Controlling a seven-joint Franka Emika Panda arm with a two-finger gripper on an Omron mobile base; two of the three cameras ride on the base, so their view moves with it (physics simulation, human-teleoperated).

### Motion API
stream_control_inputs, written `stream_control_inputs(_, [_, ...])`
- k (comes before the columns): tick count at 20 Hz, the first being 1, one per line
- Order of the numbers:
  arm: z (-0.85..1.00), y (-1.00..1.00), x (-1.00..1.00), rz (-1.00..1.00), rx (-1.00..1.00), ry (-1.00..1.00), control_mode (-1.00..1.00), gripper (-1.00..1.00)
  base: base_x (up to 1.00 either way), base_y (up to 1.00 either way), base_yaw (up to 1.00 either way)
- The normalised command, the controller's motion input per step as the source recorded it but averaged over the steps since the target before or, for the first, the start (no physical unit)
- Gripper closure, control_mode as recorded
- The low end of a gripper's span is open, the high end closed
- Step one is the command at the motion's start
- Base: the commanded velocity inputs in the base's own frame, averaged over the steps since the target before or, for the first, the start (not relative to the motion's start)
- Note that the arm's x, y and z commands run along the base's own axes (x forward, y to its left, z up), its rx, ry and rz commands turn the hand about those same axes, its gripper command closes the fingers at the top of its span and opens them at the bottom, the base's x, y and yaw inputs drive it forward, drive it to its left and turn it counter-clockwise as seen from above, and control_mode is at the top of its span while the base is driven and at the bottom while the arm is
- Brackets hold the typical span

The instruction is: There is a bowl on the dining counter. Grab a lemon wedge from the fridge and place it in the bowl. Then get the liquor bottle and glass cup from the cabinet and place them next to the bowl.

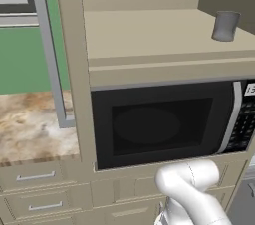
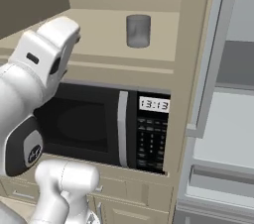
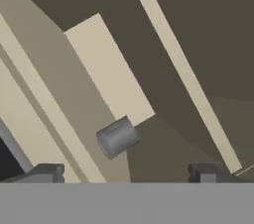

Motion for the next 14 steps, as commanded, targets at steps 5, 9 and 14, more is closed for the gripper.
stream_control_inputs(5, [0.35,0.03,0.01,0.11,-0.31,0.04,-1.00,-1.00,0.00,0.00,0.00])
stream_control_inputs(9, [0.12,0.00,0.02,0.01,-0.25,0.19,-1.00,-1.00,0.00,0.00,0.00])
stream_control_inputs(14, [0.00,-0.01,0.11,0.02,-0.20,0.23,-1.00,-1.00,0.00,0.00,0.00])
